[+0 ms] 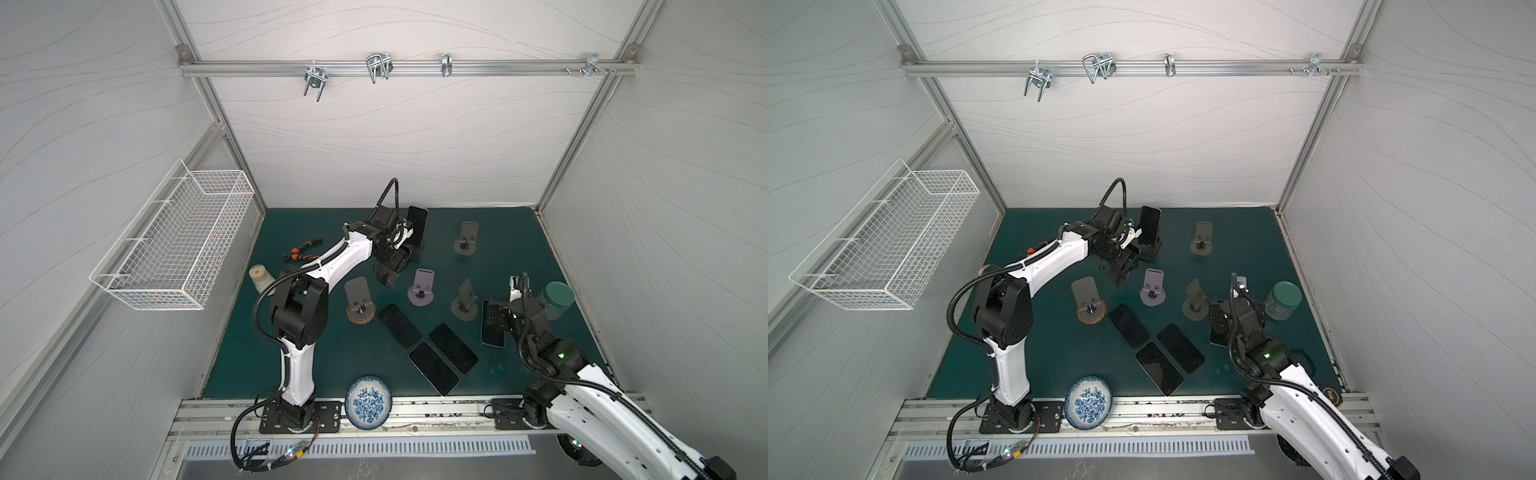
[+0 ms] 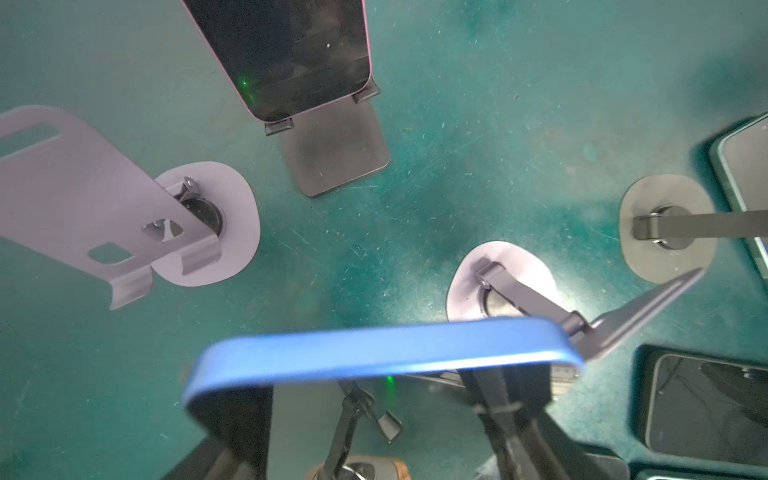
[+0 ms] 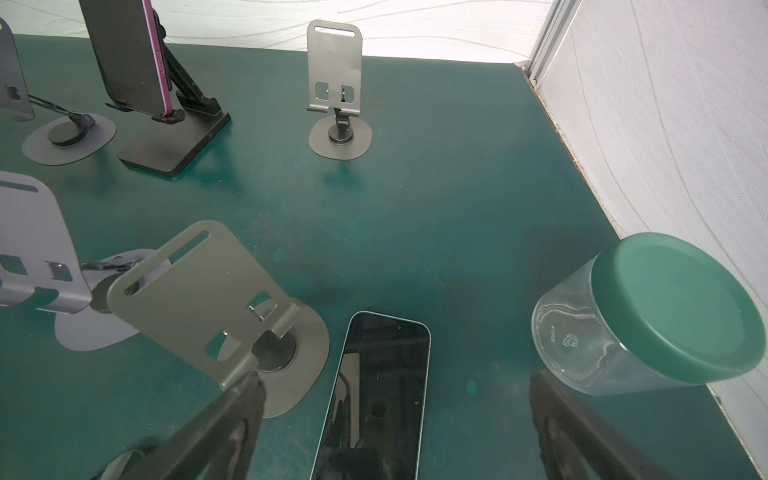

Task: Remove the phone from the phone stand
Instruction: 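Lift the blue-framed phone off the stand and carry it toward the robot, then lower the blue-framed phone flat onto the table with the left gripper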

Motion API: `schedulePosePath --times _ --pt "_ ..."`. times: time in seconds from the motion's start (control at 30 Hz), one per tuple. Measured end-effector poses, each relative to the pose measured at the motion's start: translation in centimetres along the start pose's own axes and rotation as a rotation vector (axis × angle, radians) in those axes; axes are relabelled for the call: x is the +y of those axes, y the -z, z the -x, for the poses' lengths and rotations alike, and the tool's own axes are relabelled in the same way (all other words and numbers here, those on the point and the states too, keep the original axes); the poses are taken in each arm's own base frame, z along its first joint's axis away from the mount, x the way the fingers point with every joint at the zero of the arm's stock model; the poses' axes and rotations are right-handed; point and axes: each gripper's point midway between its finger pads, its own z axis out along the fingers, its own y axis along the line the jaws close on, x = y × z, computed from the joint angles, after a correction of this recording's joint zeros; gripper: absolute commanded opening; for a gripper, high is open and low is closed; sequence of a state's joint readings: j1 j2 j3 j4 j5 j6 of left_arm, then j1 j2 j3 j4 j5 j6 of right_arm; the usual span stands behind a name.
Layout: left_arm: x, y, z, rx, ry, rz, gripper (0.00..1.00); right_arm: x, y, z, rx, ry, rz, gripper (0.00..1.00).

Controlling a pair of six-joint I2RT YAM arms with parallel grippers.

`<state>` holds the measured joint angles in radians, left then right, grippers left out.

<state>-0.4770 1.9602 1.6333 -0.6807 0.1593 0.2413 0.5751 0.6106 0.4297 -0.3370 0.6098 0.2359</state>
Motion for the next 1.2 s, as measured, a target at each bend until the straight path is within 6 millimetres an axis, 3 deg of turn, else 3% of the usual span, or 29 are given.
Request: schedulePosePath --times 0.33,1.2 --pt "0.6 -3.7 -2.9 0.110 -0.028 0.015 0.45 0.1 -0.2 -0.3 0.015 0.009 -0.004 0.99" --pt "0.5 -6.5 -6.1 0.223 -0.040 -0.008 0.46 0.1 -0.4 -0.5 0.023 0.014 -0.004 0.99"
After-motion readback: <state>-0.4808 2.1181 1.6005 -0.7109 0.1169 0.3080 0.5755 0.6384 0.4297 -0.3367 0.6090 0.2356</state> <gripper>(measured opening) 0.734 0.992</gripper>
